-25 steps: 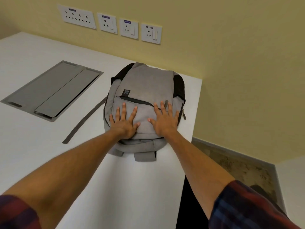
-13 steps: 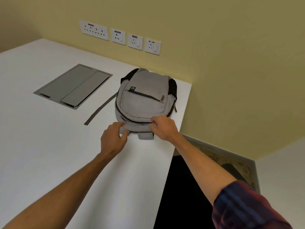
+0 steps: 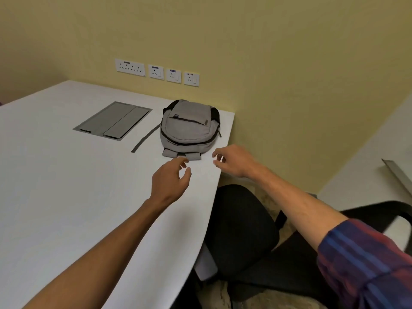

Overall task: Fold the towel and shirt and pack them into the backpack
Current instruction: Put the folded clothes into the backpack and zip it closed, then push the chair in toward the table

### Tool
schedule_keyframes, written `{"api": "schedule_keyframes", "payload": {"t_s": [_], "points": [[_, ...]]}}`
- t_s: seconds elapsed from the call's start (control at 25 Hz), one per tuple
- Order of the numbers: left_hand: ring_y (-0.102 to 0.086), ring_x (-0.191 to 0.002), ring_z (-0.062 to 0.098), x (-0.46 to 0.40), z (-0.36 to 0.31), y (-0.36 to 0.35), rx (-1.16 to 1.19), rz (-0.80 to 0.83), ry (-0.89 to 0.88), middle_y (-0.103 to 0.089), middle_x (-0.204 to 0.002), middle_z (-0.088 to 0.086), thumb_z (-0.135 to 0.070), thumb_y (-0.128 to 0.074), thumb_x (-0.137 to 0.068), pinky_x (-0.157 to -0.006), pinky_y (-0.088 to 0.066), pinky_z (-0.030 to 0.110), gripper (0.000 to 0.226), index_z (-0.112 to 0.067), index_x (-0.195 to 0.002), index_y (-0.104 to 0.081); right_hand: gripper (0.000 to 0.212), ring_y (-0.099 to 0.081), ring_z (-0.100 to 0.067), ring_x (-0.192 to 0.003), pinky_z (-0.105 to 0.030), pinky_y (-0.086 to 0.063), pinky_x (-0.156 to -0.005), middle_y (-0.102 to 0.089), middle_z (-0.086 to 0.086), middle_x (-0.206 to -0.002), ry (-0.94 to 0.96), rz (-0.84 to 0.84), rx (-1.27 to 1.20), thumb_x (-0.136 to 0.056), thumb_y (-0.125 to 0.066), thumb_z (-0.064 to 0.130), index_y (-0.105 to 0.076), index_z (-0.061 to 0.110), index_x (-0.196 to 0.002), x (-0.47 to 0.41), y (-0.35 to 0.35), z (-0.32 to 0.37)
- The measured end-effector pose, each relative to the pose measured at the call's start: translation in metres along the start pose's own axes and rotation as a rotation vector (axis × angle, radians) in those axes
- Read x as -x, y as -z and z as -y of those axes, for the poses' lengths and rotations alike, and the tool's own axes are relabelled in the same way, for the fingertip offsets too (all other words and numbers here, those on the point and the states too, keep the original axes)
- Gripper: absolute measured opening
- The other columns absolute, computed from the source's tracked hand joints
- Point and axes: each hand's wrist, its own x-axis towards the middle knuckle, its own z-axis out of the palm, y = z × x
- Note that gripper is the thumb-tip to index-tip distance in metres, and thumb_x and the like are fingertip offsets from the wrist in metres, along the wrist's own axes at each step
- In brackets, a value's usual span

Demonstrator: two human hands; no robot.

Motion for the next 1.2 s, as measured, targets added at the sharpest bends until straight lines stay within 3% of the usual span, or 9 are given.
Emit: {"api": "schedule_keyframes", "payload": {"t_s": [0.24, 0.44, 0.72, 0.8, 0.88, 0.96, 1.08, 1.2], "points": [[-0.062, -0.088, 0.011, 0.056, -0.089, 0.015, 0.078, 0.052, -0.093, -0.068, -0.101, -0.007, -0.032, -0.058, -0.090, -0.069, -0.039, 0.023, 0.025, -0.021, -0.111, -0.065, 0.032, -0.063, -0.010, -0.083, -0.033, -0.055, -0.074, -0.071, 0.007, -0.100, -0.084, -0.026, 0.073, -0.092, -0.054, 0.040, -0.064, 0.023, -0.117, 0.114, 0.053, 0.003], [-0.063, -0.086, 0.011, 0.094, -0.171, -0.014, 0.131, 0.143, -0.162, -0.069, -0.098, -0.009, -0.036, -0.057, -0.088, -0.071, -0.047, 0.026, 0.025, -0.023, -0.107, -0.066, 0.036, -0.058, -0.006, -0.083, -0.027, -0.047, -0.072, -0.069, 0.008, -0.107, -0.200, -0.030, 0.086, -0.093, -0.054, 0.042, -0.061, 0.026, -0.124, 0.211, 0.083, -0.030], [-0.063, -0.092, 0.018, 0.150, -0.281, -0.087, 0.049, 0.299, -0.155, -0.069, -0.102, -0.004, -0.043, -0.048, -0.089, -0.076, -0.051, 0.034, 0.033, -0.022, -0.109, -0.064, 0.049, -0.063, -0.017, -0.105, -0.035, -0.050, -0.088, -0.067, 0.003, -0.120, -0.317, 0.039, 0.092, -0.094, -0.048, 0.053, -0.057, 0.024, -0.132, 0.337, 0.083, -0.122], [-0.064, -0.092, 0.022, 0.165, -0.304, -0.111, -0.074, 0.384, -0.153, -0.069, -0.100, 0.000, -0.047, -0.042, -0.092, -0.078, -0.050, 0.037, 0.038, -0.020, -0.106, -0.064, 0.056, -0.056, -0.019, -0.119, -0.040, -0.043, -0.099, -0.063, 0.001, -0.129, -0.293, 0.089, 0.095, -0.094, -0.041, 0.060, -0.056, 0.023, -0.133, 0.365, 0.068, -0.144], [-0.063, -0.095, 0.026, 0.182, -0.321, -0.133, -0.223, 0.536, -0.102, -0.067, -0.102, 0.004, -0.055, -0.031, -0.093, -0.084, -0.048, 0.042, 0.049, -0.018, -0.104, -0.063, 0.066, -0.042, -0.015, -0.134, -0.045, -0.027, -0.112, -0.052, 0.003, -0.141, -0.271, 0.090, 0.054, -0.094, -0.025, 0.066, -0.051, 0.024, -0.138, 0.387, 0.050, -0.157], [-0.060, -0.105, 0.031, 0.200, -0.330, -0.152, -0.324, 0.613, -0.018, -0.063, -0.114, 0.008, -0.060, -0.022, -0.093, -0.090, -0.043, 0.047, 0.060, -0.018, -0.115, -0.058, 0.076, -0.030, -0.013, -0.141, -0.045, -0.014, -0.117, -0.044, 0.005, -0.148, -0.249, 0.026, 0.033, -0.091, -0.011, 0.069, -0.046, 0.024, -0.142, 0.395, 0.037, -0.163], [-0.058, -0.108, 0.032, 0.218, -0.332, -0.160, -0.396, 0.473, 0.005, -0.062, -0.119, 0.010, -0.060, -0.016, -0.093, -0.091, -0.040, 0.048, 0.062, -0.019, -0.120, -0.054, 0.079, -0.031, -0.013, -0.140, -0.047, -0.013, -0.118, -0.046, 0.005, -0.147, -0.188, -0.011, 0.030, -0.088, -0.007, 0.066, -0.047, 0.023, -0.140, 0.394, 0.032, -0.171], [-0.060, -0.106, 0.030, 0.220, -0.331, -0.158, -0.468, 0.417, 0.034, -0.064, -0.117, 0.008, -0.066, -0.014, -0.090, -0.089, -0.041, 0.045, 0.070, -0.020, -0.123, -0.054, 0.074, -0.038, -0.012, -0.135, -0.048, -0.016, -0.117, -0.050, 0.005, -0.142, -0.110, 0.011, 0.008, -0.090, -0.017, 0.072, -0.050, 0.025, -0.137, 0.390, 0.040, -0.187]]}}
